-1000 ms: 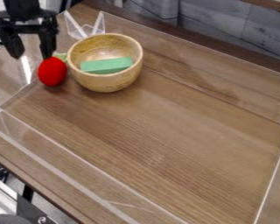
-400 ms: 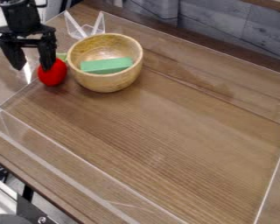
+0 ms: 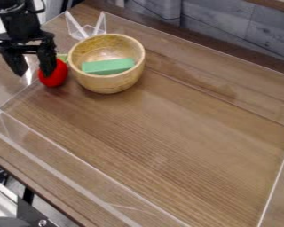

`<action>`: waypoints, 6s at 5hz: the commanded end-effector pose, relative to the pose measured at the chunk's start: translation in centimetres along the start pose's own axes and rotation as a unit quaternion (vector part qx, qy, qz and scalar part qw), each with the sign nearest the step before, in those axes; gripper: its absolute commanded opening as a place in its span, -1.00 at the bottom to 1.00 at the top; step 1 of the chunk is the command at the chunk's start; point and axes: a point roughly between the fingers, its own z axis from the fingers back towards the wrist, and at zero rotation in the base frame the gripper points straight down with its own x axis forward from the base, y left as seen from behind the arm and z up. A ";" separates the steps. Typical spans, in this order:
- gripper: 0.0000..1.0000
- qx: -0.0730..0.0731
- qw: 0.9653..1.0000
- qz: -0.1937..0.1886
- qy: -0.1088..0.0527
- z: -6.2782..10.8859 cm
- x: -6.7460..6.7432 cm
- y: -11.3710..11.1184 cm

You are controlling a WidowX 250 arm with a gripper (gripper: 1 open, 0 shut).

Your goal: Move the red fruit to the right

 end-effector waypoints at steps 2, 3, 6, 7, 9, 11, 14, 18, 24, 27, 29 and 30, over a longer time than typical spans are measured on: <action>1.00 0.002 0.999 -0.017 -0.035 2.4 0.4 0.1; 1.00 0.002 0.999 0.002 -0.044 4.5 1.0 0.1; 1.00 0.013 0.999 0.020 -0.047 3.3 0.9 -0.3; 1.00 0.016 0.999 -0.001 -0.041 2.2 1.2 -0.2; 1.00 0.024 0.999 -0.017 -0.029 0.5 1.3 0.0; -1.00 0.031 0.999 -0.006 -0.022 -0.7 0.5 -0.8; -1.00 0.004 0.997 0.025 -0.073 6.2 -0.1 -1.5; 1.00 0.012 0.997 0.005 -0.078 5.3 -0.3 -3.7; -1.00 0.039 0.994 -0.082 -0.056 0.8 -0.2 -2.5; -1.00 -0.006 0.994 -0.008 -0.105 7.6 0.3 -8.5; -1.00 -0.019 0.994 -0.034 -0.104 8.2 -1.0 -12.2; 1.00 -0.016 0.994 -0.050 -0.101 7.8 -1.2 -10.9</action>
